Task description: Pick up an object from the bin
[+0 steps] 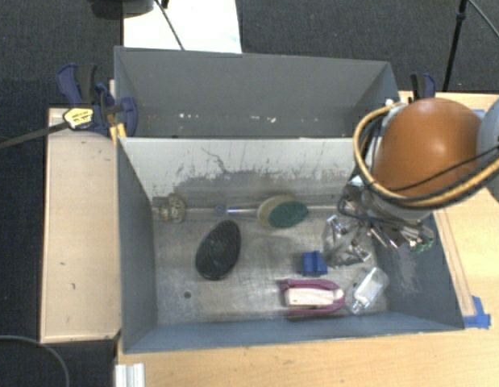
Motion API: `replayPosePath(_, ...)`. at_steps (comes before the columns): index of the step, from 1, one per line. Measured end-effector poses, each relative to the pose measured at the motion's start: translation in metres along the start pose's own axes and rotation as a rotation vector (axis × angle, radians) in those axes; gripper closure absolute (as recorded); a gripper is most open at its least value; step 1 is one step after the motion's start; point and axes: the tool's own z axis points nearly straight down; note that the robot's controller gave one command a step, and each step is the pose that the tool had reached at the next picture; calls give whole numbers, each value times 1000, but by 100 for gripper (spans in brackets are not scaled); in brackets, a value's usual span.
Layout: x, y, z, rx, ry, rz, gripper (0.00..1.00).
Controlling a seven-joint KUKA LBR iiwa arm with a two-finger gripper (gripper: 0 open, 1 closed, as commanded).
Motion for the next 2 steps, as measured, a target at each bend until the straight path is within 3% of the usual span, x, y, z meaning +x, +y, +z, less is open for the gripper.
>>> replayPosePath(1,1,1,2,-4,5,3,0)
replayPosePath(2,7,25,109,1,-1,-6,0)
